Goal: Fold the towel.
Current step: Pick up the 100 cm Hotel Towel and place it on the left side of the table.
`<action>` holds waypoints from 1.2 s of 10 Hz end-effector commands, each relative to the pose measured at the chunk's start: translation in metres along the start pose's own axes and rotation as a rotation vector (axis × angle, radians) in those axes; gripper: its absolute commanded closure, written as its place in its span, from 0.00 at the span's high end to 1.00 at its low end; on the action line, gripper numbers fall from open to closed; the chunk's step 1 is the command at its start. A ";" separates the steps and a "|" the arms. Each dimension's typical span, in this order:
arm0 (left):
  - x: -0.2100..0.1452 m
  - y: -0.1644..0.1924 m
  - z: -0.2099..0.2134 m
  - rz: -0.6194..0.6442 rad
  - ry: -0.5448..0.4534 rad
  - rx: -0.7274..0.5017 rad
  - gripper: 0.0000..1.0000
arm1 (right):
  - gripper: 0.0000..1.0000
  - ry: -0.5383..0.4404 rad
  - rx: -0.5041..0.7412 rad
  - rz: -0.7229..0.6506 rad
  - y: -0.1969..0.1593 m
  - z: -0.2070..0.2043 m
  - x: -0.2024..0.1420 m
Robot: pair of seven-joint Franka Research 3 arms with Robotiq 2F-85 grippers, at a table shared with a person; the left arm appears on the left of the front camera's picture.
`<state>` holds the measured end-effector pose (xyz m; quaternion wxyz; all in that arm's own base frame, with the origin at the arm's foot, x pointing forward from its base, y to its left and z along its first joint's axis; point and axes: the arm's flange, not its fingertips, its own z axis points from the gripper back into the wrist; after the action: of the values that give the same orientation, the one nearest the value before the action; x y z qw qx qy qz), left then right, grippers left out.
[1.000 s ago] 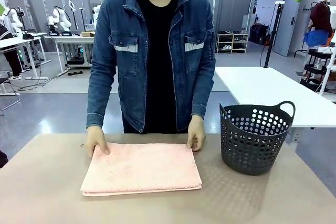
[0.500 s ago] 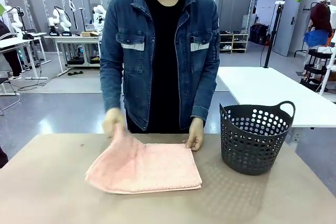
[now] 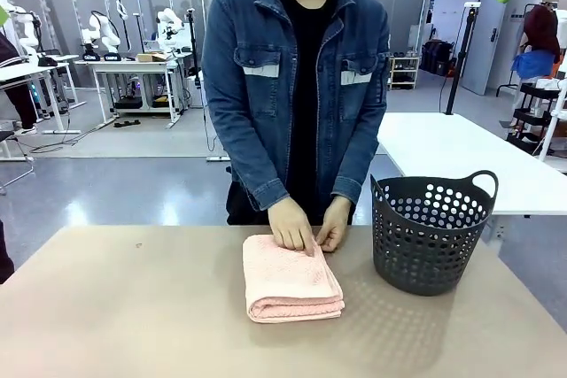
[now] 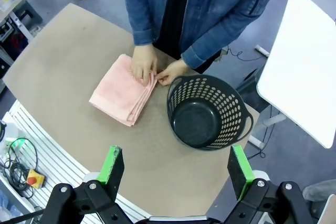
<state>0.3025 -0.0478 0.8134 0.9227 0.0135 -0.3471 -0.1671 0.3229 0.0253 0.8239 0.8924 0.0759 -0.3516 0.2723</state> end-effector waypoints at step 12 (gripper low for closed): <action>0.003 0.001 0.002 0.002 0.002 0.000 1.00 | 1.00 0.010 0.001 -0.005 -0.001 0.001 0.002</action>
<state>0.3025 -0.0478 0.8134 0.9227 0.0135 -0.3471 -0.1671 0.3229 0.0252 0.8239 0.8924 0.0759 -0.3516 0.2723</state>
